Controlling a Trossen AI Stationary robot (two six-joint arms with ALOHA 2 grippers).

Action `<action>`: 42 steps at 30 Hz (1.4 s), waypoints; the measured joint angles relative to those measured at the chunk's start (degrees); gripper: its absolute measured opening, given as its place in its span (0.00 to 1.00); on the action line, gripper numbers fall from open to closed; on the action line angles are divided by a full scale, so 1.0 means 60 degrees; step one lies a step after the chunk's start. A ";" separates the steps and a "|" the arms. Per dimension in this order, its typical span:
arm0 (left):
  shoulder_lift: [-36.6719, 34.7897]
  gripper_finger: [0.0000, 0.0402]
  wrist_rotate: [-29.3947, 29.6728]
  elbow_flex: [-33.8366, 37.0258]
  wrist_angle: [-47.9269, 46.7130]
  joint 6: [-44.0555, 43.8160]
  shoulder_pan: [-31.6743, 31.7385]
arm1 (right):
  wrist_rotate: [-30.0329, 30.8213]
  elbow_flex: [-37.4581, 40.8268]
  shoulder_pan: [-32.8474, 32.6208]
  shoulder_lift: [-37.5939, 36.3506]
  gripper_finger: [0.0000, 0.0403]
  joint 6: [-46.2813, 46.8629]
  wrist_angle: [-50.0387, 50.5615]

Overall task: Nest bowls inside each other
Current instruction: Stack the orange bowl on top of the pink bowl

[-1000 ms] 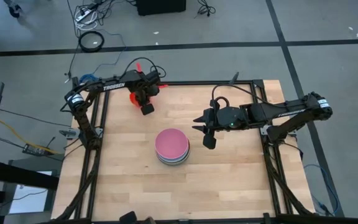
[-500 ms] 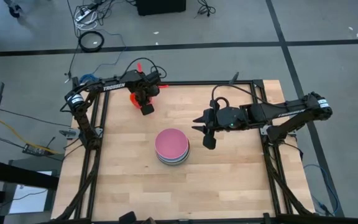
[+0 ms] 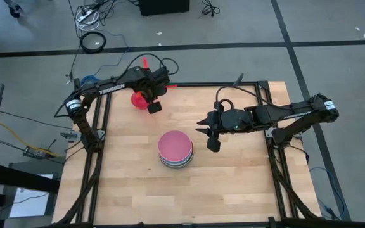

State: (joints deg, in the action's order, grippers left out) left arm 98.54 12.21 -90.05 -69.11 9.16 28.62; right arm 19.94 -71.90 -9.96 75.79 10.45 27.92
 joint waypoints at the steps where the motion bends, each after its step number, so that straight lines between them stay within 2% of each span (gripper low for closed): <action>1: -0.0091 0.00 -0.0012 -0.0179 -0.0230 -0.0073 -0.0155 | 0.0123 -0.0002 0.0001 0.0000 0.26 0.0013 0.0049; 7: -0.1024 0.00 -0.0025 -0.0897 -0.0943 -0.0664 -0.1395 | 0.0899 -0.0001 0.0001 0.0000 0.26 0.0398 0.0377; 10: -0.1603 0.00 -0.0963 -0.0934 -0.0505 -0.1083 -0.2316 | 0.1492 0.0000 0.0001 0.0000 0.26 0.0965 0.0873; 12: -0.1775 0.00 -0.1139 -0.0934 -0.0213 -0.1441 -0.3064 | 0.1775 -0.0001 0.0000 0.0000 0.26 0.1317 0.1156; 19: -0.1702 0.00 -0.0831 -0.0934 0.0537 -0.2919 -0.5454 | 0.1910 -0.0002 -0.0233 0.0000 0.26 0.1812 0.1359; 25: -0.1311 0.00 -0.0616 -0.0923 0.1056 -0.4043 -0.6837 | 0.2078 0.0001 -0.0554 0.0000 0.26 0.1840 0.1356; 35: -0.0303 0.00 -0.1094 -0.0916 0.1062 -0.4850 -0.7284 | 0.2105 0.0001 -0.0987 0.0000 0.26 0.1982 0.1290; 42: -0.0109 0.06 -0.1054 -0.0916 0.0924 -0.5230 -0.7237 | 0.2107 0.0001 -0.1140 0.0000 0.26 0.1990 0.1283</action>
State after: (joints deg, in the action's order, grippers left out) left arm 97.89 5.88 -95.55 -63.56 -22.22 -14.80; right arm 32.58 -71.90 -16.80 75.79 22.39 35.62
